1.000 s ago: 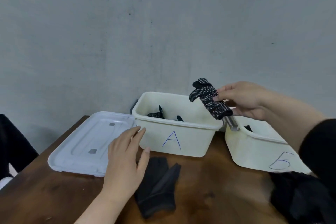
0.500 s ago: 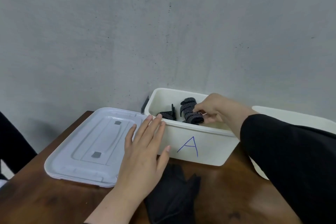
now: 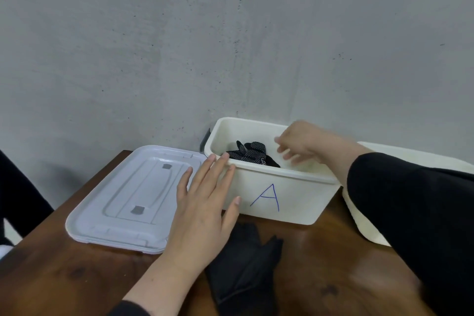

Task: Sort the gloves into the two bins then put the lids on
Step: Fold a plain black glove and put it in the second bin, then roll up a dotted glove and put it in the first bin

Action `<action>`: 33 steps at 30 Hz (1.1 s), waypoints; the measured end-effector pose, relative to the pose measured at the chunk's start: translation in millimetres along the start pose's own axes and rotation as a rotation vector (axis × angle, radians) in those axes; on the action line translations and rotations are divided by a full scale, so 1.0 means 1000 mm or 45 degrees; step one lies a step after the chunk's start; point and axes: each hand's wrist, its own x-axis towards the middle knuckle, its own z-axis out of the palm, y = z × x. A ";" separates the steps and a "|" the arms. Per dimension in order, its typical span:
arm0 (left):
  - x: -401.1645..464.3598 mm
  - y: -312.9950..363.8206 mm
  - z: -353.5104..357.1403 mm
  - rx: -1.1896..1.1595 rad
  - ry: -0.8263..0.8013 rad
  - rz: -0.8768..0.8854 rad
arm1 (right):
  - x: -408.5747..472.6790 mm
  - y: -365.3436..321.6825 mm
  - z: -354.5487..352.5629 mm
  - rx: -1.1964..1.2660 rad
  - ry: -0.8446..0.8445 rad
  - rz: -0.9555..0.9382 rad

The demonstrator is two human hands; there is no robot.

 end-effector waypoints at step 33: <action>-0.110 0.265 0.011 -0.479 -0.633 -0.077 | -0.330 0.276 0.046 -0.089 0.746 -0.403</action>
